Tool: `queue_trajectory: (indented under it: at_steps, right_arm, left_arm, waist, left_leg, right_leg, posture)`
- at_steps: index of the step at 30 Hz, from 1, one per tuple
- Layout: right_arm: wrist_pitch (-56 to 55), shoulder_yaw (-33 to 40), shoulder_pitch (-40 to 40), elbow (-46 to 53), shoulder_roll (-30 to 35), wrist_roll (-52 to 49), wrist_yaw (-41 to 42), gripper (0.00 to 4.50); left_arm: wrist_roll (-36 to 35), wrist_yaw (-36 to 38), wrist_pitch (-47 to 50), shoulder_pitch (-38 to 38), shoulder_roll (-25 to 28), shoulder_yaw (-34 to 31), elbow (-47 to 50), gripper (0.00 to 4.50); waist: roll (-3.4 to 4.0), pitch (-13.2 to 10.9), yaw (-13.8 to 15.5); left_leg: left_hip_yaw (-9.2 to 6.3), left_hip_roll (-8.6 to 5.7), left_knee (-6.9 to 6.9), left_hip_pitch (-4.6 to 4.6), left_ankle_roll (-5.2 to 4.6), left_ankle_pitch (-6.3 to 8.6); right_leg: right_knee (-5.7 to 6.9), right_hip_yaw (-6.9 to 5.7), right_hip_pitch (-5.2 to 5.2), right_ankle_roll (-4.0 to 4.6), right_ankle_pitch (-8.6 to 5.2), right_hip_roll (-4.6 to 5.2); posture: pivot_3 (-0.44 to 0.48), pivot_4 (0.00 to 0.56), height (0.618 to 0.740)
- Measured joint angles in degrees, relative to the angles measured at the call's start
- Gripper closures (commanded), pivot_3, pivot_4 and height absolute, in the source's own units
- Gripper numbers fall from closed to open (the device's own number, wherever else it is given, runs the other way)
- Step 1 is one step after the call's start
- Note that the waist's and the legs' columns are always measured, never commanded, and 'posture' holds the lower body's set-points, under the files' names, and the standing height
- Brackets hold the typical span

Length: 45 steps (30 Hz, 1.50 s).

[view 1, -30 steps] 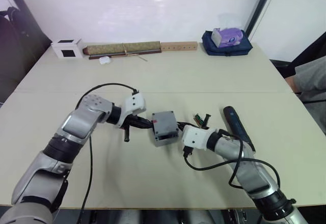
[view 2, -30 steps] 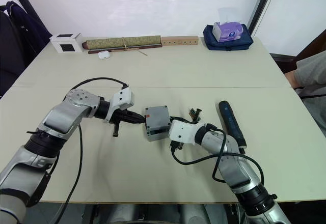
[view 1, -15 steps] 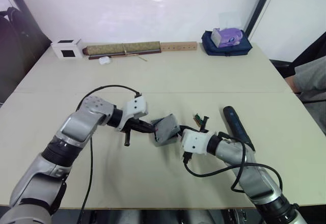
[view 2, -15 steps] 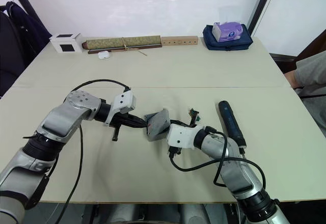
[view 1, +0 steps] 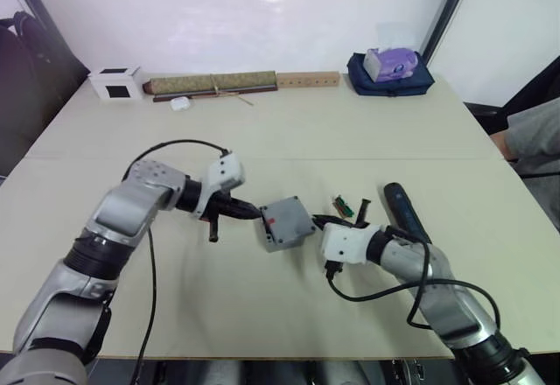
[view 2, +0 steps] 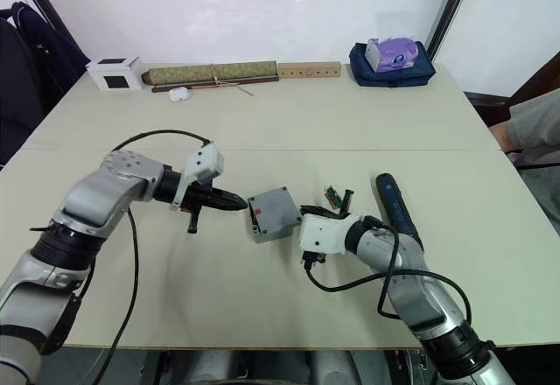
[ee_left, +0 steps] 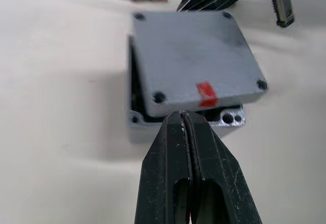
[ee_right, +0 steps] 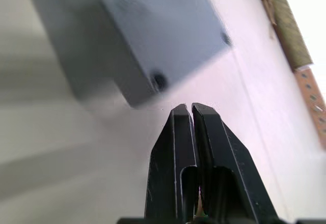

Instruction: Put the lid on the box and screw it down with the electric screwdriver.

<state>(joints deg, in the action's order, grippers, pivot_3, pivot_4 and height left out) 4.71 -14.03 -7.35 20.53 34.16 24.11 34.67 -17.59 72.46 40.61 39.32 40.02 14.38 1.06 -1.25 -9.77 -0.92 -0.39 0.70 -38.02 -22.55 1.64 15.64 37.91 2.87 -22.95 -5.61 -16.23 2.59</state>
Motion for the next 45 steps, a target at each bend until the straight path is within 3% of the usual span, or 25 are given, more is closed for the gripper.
queue_trajectory:
  at_steps: [15,20,27,45]
  right_arm:
    - [0.3,0.9,1.6,2.4,0.2,-0.5,0.5,4.4]
    - [3.7,5.5,5.5,6.9,0.7,-4.2,2.2,4.4]
    - [4.3,2.8,5.0,7.3,-1.3,-4.8,2.5,4.4]
    - [5.6,0.4,3.6,7.3,-3.8,-4.7,2.3,4.4]
  left_arm:
    - [-1.9,-0.4,0.5,-2.4,0.6,-1.1,1.5,4.5]
    - [-5.5,0.5,4.4,-6.7,5.0,-3.3,6.0,4.5]
    - [-6.3,-3.6,5.1,-7.8,0.6,-2.2,9.0,4.5]
    - [-5.2,-6.2,3.3,-8.2,0.2,0.9,9.8,4.5]
  waist:
    - [0.0,0.0,0.0]
    - [0.0,0.0,-0.1]
    - [-0.02,0.0,0.1]
    - [-0.02,0.0,0.0]
  left_leg:
    - [0.0,0.01,0.0,0.0,0.0,0.0]
    - [-0.01,0.07,0.01,0.02,-0.02,0.01]
    - [0.01,0.03,0.0,0.03,-0.02,0.01]
    - [0.0,0.04,0.0,0.03,-0.02,0.01]
  right_leg:
    - [0.0,0.01,0.0,0.0,0.0,0.0]
    - [0.01,0.02,0.0,0.01,0.0,-0.02]
    - [-0.01,0.02,0.04,0.01,-0.01,0.02]
    - [0.0,0.02,0.02,0.01,-0.01,-0.01]
  posture:
    - [0.0,0.15,0.74]
    - [0.0,0.15,0.74]
    - [0.0,0.15,0.74]
    - [0.0,0.15,0.74]
